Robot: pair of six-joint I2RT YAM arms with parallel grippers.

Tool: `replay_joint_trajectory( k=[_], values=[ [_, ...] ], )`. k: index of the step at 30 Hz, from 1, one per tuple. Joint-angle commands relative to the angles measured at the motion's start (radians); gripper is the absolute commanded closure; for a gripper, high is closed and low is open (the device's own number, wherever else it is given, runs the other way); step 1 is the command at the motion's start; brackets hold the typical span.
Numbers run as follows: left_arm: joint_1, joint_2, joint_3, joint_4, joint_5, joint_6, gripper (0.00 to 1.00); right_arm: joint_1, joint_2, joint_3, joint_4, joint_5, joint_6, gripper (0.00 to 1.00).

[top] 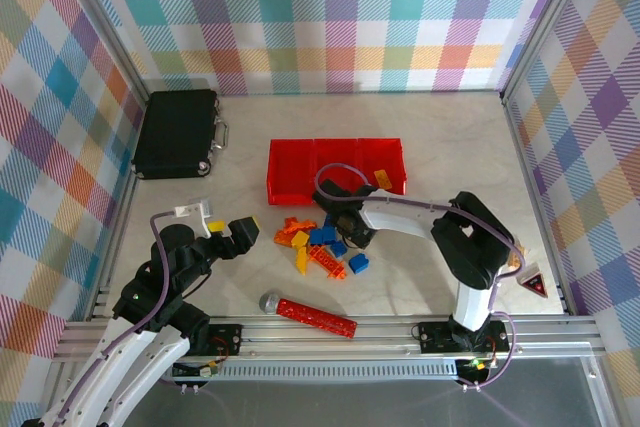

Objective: Sort the legos into containers by color
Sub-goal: Pick up the lego from the center of the table.

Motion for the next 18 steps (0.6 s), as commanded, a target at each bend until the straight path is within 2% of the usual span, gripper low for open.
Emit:
replay_joint_trajectory(
  k=[1,7,13,18],
  values=[
    [-0.007,-0.013,-0.006,-0.007,-0.004,0.014,0.01,0.006,0.020,0.019,-0.017,0.015,0.023,0.35],
    [-0.007,-0.013,-0.005,-0.012,-0.009,0.016,0.01,0.007,0.042,0.017,-0.017,0.024,0.022,0.40],
    [-0.006,-0.016,0.002,-0.025,-0.014,0.012,0.01,0.016,0.043,-0.013,-0.026,0.089,0.042,0.52],
    [-0.007,-0.016,0.008,-0.032,-0.025,0.008,0.00,0.024,0.029,-0.030,-0.009,0.108,0.019,0.57]
  ],
)
